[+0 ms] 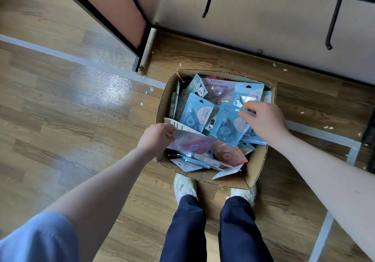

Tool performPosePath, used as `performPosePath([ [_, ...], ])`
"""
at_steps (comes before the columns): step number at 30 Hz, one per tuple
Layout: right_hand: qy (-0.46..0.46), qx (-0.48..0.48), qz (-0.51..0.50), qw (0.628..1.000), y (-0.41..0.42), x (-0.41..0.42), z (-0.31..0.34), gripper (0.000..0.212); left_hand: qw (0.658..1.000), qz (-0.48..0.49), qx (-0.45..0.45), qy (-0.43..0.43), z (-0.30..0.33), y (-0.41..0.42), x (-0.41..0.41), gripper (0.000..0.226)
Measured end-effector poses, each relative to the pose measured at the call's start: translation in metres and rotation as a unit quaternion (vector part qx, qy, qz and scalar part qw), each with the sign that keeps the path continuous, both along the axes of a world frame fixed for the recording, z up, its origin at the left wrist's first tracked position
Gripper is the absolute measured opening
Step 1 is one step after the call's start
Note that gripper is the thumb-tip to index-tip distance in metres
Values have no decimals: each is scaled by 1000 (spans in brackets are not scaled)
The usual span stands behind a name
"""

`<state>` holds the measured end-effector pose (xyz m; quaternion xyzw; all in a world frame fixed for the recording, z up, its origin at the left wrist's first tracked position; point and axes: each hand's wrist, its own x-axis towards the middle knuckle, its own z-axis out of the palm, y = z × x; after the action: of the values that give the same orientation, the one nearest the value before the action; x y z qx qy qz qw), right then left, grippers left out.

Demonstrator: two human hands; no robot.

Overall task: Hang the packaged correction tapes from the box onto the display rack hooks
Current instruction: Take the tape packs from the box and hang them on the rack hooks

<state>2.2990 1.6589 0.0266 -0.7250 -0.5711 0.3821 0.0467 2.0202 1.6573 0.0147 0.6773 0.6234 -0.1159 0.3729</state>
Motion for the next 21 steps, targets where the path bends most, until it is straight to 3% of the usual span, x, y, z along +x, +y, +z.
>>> performPosePath([
  [6, -46, 10, 13, 999, 1, -2, 25, 22, 998, 43, 21, -33, 21, 4, 10, 6],
  [11, -77, 32, 21, 996, 3, -1, 50, 19, 997, 6, 72, -40, 48, 13, 19, 22],
  [21, -144, 67, 34, 987, 13, 1, 133, 18, 981, -54, 178, -53, 137, 39, 25, 17],
])
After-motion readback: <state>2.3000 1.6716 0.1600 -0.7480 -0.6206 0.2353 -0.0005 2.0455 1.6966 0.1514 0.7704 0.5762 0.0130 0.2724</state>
